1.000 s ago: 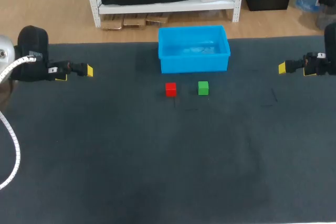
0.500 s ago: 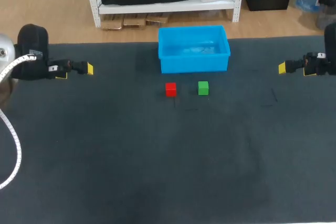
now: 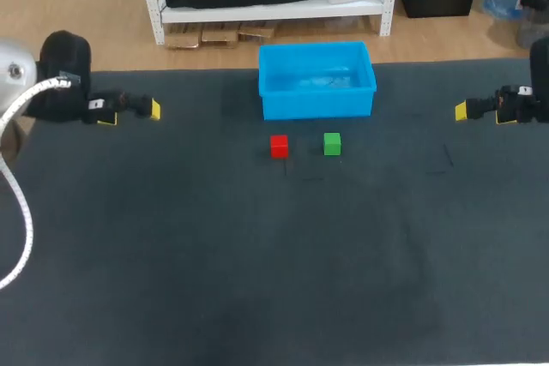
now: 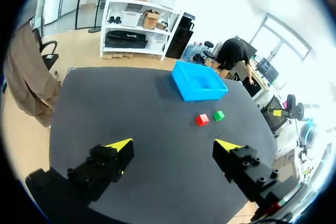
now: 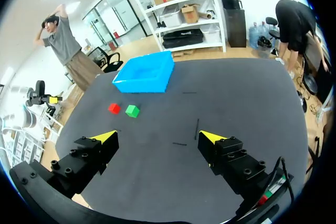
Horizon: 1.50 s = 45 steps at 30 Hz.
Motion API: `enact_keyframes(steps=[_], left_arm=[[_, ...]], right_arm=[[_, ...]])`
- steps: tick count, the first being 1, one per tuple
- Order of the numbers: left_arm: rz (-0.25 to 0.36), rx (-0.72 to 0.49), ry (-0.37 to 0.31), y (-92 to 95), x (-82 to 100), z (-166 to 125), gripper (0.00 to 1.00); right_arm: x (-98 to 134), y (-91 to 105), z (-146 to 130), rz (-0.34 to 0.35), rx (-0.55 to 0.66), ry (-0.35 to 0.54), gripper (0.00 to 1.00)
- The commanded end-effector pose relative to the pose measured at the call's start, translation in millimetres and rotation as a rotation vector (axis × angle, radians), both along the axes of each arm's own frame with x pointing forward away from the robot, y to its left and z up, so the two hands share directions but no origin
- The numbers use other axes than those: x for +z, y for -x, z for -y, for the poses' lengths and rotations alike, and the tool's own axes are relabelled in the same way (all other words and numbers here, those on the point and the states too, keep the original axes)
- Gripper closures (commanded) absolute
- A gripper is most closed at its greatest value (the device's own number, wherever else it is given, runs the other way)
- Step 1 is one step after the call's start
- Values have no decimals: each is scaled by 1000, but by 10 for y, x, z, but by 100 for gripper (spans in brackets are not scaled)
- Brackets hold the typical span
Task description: Use the left arm to pick the red cube and place it into the blue plastic box first, then use the right arm to grasp the green cube and put it into the same blue plastic box after the first action is fully finished.
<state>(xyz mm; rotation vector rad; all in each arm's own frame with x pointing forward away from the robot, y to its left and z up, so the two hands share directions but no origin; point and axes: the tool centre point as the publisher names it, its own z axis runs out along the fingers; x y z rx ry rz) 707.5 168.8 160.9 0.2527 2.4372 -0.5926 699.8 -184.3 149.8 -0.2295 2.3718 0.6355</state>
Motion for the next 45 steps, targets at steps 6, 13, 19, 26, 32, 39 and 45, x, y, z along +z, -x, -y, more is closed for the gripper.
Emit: enact_keyframes(steps=[6, 13, 19, 26, 32, 39, 45], left_arm=[[-103, 46, -154, -187, 77, 124, 0], [-158, 68, -221, -264, 56, 229, 0], [-192, 86, -251, -316, 45, 440, 0], [-221, 101, -260, -357, -24, 729, 0], [-256, 125, -283, -390, -107, 932, 0], [-292, 152, -312, -431, -149, 1044, 0], [-318, 164, -347, -517, -139, 1107, 0]], right_arm=[[-1, -3, 2, -1, 1, 0, 0], [-1, -3, 2, -1, 1, 0, 0], [-1, -3, 2, -1, 1, 0, 0], [-1, -3, 2, -1, 1, 0, 0], [-1, -3, 2, -1, 1, 0, 0], [-1, -3, 2, -1, 1, 0, 0], [-1, -3, 2, -1, 1, 0, 0]])
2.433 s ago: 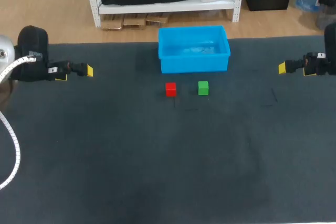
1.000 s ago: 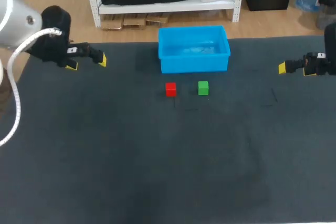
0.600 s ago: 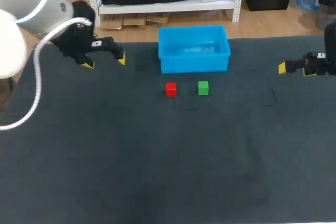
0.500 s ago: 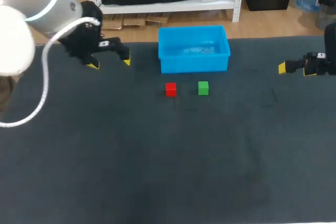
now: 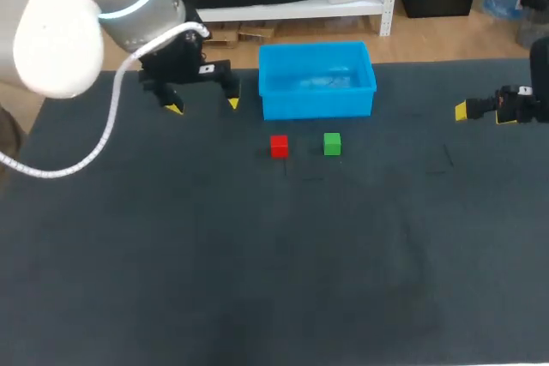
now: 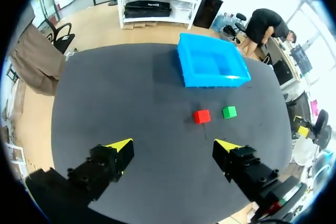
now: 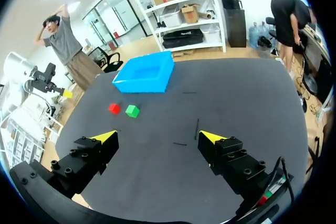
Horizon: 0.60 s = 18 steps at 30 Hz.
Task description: Use the left arm to pick the red cube and place it into the blue plastic box first, then use the right arm to grasp the green cube and put it into the same blue plastic box after the first action is fully finished.
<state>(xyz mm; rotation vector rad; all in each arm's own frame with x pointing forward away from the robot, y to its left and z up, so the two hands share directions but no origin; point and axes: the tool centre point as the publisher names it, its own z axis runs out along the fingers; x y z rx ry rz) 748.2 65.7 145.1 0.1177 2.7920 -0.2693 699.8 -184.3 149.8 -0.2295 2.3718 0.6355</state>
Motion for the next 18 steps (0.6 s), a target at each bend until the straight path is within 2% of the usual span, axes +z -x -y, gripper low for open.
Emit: enact_keyframes(steps=[1, 18], left_arm=[[-33, 28, -96, -121, 23, 87, 0], [-123, 9, -210, -261, 0, 279, 0]], right_arm=[[-1, -3, 2, -1, 1, 0, 0], [-1, -3, 2, -1, 1, 0, 0]])
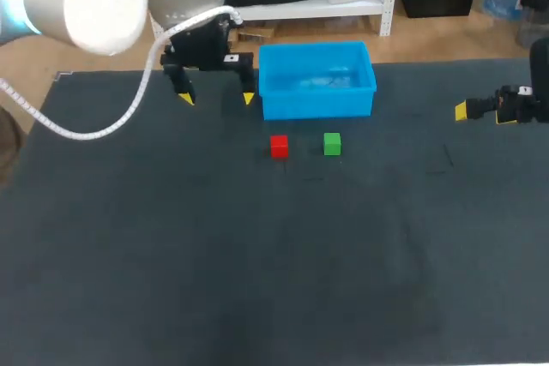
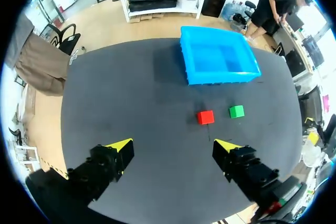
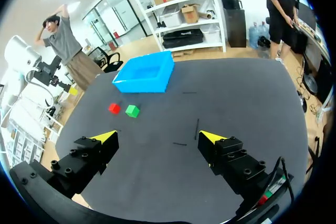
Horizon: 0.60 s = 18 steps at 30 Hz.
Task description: Use the left arm to pick the red cube and place it into the blue plastic box first, then use the right arm to grasp the green cube and put it into the same blue plastic box after the first action is fully finished.
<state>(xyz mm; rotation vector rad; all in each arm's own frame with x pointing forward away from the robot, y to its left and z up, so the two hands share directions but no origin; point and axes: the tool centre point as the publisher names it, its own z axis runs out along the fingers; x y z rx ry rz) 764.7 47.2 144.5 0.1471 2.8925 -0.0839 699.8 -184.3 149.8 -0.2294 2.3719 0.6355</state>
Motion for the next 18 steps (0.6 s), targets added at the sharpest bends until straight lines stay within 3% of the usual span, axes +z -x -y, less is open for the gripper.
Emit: enact_keyframes(steps=[1, 18], left_arm=[[-41, 12, -77, -103, 8, 106, 0], [-66, 47, -64, -215, 15, 341, 0]], right_arm=[[-1, -3, 2, -1, 1, 0, 0], [-1, -3, 2, -1, 1, 0, 0]])
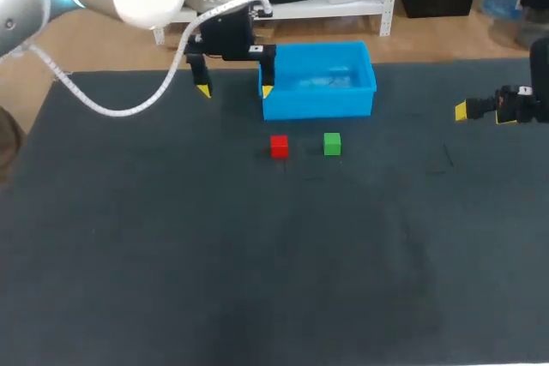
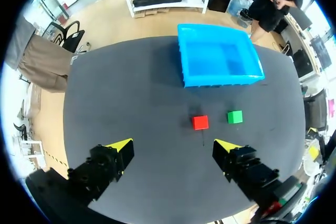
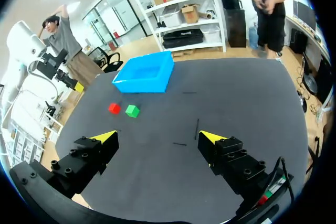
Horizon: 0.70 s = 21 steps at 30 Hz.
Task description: Use the left arm to pick the red cube and place it into the blue plastic box first, then use the right arm to grasp the green cube and put it into the same blue plastic box after the first action is fully finished.
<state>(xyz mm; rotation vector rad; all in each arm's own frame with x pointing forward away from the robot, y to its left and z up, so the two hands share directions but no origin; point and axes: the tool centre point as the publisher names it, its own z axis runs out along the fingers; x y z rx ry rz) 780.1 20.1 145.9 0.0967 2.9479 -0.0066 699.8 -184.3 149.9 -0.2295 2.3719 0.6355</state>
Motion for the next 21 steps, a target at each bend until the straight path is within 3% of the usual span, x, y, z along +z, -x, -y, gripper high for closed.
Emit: enact_keyframes(steps=[1, 21], left_arm=[[-17, 10, -9, -63, -2, 81, 0], [-39, 33, 56, -100, -117, 303, 0]], right_arm=[[-1, -3, 2, -1, 1, 0, 0], [-1, -3, 2, -1, 1, 0, 0]])
